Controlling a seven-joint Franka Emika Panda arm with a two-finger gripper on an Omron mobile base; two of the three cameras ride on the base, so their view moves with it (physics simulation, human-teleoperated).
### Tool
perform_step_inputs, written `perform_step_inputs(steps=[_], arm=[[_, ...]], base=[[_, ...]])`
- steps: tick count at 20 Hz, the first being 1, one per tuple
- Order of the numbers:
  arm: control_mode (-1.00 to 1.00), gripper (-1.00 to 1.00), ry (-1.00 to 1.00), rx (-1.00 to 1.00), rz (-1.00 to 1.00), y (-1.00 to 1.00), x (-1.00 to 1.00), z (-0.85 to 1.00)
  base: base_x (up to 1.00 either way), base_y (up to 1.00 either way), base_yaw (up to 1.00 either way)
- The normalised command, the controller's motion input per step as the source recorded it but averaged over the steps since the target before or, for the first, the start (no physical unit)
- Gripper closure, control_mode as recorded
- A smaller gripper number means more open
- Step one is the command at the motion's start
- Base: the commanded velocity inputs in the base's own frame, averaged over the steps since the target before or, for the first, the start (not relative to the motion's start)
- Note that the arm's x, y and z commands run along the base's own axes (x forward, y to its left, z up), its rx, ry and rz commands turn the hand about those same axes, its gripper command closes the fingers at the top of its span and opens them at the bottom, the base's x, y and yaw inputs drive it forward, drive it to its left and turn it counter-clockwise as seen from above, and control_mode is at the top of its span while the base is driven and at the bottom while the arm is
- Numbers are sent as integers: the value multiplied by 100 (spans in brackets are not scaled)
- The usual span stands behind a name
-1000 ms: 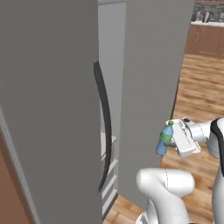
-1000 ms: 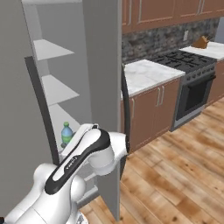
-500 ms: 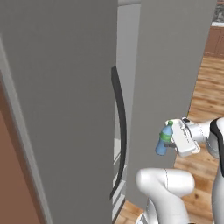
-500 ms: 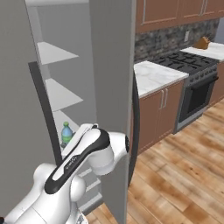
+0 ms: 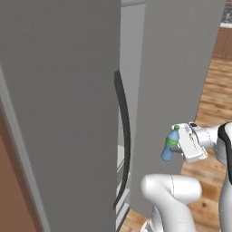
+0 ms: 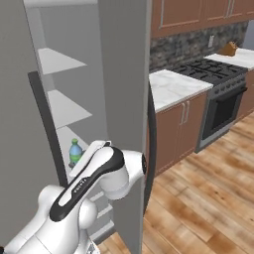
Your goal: Take the bottled waters from the counter and place them in the freezer to freeze. Close the freezer door after placing the bottles.
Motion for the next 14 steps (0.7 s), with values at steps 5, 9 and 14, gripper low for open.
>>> perform_step_inputs(steps=[5,9,14], arm=[[100,100,0,0,0,0,0,0],[100,100,0,0,0,0,0,0],[100,100,0,0,0,0,0,0]], base=[[43,-8,0],[37,0,0],[42,0,0]])
